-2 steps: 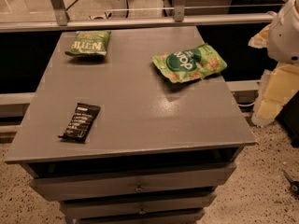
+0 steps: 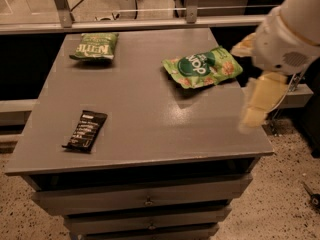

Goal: Pick rxbar chocolate

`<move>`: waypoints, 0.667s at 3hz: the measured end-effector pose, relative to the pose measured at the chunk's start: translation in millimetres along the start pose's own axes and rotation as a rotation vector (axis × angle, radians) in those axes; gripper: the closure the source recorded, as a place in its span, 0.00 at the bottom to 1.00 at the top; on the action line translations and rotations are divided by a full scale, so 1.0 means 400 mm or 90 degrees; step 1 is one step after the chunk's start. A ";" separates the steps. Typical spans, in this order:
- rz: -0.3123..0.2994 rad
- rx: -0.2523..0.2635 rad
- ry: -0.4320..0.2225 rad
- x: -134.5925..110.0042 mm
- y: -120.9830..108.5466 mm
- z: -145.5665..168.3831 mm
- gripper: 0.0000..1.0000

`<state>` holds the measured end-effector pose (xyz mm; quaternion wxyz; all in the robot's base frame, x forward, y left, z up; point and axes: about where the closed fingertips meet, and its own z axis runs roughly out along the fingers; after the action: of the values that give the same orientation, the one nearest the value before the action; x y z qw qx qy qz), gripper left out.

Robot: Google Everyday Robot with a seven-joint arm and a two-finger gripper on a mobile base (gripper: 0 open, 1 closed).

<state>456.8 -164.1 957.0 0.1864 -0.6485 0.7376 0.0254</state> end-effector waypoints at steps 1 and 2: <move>-0.058 -0.044 -0.093 -0.149 0.009 0.102 0.00; -0.113 -0.075 -0.184 -0.289 0.038 0.188 0.00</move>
Offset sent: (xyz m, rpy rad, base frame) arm 0.0177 0.2330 -0.0572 0.4531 -0.0122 0.4449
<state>470.7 -31.5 919.7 0.2535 -0.7106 0.6401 0.1452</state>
